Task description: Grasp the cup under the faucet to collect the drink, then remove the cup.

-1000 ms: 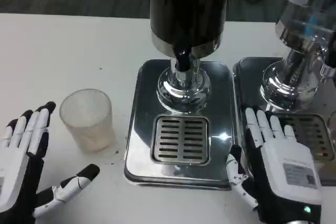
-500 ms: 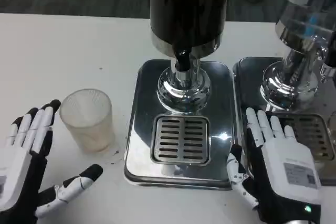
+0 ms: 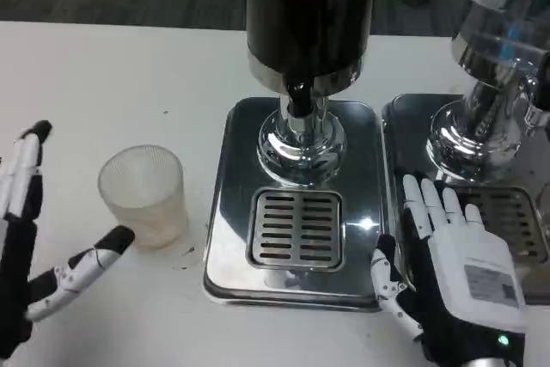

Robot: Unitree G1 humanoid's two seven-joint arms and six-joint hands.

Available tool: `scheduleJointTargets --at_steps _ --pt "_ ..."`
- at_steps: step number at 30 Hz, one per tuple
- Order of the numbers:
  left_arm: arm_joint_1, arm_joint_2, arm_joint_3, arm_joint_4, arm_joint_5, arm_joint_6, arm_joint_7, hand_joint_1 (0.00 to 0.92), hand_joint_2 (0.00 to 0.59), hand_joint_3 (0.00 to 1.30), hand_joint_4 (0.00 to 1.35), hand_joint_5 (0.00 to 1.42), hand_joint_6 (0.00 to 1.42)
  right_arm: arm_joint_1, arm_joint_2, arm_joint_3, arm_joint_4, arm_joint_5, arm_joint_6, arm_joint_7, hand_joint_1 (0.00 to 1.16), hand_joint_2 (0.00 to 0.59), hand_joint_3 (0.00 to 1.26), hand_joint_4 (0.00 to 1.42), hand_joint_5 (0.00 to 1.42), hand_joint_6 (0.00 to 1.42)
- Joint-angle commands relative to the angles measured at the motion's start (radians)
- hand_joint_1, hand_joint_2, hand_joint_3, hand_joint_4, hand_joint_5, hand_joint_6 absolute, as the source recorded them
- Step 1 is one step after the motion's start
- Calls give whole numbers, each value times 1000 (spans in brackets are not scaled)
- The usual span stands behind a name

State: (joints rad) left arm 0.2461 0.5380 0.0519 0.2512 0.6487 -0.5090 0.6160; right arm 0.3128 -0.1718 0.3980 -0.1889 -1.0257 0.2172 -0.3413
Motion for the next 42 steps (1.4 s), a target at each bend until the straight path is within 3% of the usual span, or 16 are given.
scheduleJointTargets --at_steps 1,2,5,9,22,32,42 --pt "-51 -12 18 50 -30 23 -2 0 68 0 0 101 91 -3 -3 -12 8 14 10 9 117 578 0 0 0 0" --pt "-64 -10 16 61 -42 31 -22 0 49 0 0 28 18 -2 -3 -13 7 15 11 10 117 578 0 0 0 0" --pt "-113 1 -11 135 -94 22 -122 0 2 0 0 0 0 0 1 -15 4 15 17 9 116 575 0 0 0 0" --pt "-161 -4 -38 243 -113 -36 -144 0 0 0 0 0 0 4 7 -17 0 20 24 13 116 574 0 0 0 0" --pt "-301 -93 -68 599 -266 -204 -208 0 0 0 0 0 0 2 12 -13 0 29 38 24 105 567 0 0 0 0" --pt "-354 -110 -97 664 -243 -239 -194 0 0 0 0 0 0 8 20 -6 -1 31 48 22 94 565 0 0 0 0" --pt "-418 -104 -134 715 -243 -199 -228 64 0 0 0 23 0 7 36 0 5 37 58 20 96 557 0 0 0 0"
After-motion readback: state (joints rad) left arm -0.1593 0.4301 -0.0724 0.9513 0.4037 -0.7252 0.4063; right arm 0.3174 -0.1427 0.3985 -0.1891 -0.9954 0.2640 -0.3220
